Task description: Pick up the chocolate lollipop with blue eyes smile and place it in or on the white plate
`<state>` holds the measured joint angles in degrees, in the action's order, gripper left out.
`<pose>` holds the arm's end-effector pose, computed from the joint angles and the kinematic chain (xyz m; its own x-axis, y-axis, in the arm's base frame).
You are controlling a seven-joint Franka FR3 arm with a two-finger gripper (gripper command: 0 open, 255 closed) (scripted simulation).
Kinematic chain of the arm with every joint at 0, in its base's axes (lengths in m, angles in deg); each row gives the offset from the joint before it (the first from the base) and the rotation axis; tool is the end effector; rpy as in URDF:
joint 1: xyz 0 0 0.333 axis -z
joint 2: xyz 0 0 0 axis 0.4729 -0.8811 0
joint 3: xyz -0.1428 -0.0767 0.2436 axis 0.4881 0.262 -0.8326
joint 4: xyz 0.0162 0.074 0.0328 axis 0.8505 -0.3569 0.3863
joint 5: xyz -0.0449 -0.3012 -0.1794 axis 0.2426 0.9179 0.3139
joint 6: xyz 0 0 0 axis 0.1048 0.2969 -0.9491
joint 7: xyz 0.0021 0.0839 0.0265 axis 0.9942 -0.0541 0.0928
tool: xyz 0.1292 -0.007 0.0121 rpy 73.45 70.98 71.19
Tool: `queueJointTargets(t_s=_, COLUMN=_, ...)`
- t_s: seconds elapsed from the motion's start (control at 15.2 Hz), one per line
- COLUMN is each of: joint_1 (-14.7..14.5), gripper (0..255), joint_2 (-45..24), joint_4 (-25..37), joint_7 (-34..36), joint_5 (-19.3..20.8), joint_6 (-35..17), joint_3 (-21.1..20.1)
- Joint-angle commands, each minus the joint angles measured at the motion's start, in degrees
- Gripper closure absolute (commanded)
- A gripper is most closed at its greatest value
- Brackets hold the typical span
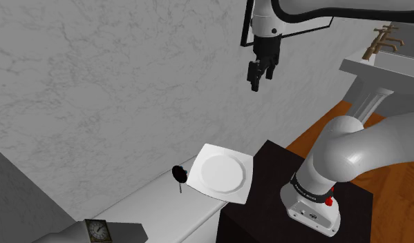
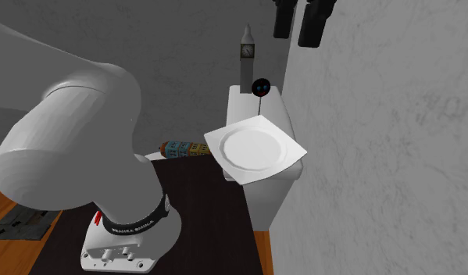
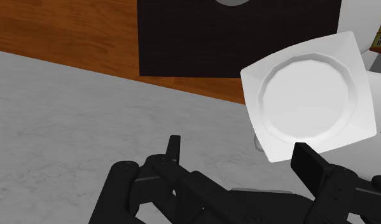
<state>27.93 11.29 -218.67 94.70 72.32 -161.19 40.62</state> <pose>0.2698 0.0110 0.5478 0.9950 -0.0571 -0.0817 -0.0455 -0.9895 0.1372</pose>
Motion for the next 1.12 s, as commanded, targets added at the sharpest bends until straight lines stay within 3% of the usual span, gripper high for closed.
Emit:
queueJointTargets(t_s=0.0, joint_1=0.00, gripper=0, joint_2=0.00, joint_4=0.00, joint_7=0.00, joint_5=0.00, joint_6=0.00, joint_3=0.00)
queueJointTargets(t_s=0.53, joint_1=-3.45, gripper=0, joint_2=-5.31, joint_4=-3.68, joint_7=8.49, joint_5=-6.81, joint_6=-8.71, joint_3=-7.87)
queueJointTargets(t_s=1.06, joint_1=-6.21, gripper=0, joint_2=-14.96, joint_4=-3.20, joint_7=16.66, joint_5=-11.55, joint_6=-18.32, joint_3=-16.04)
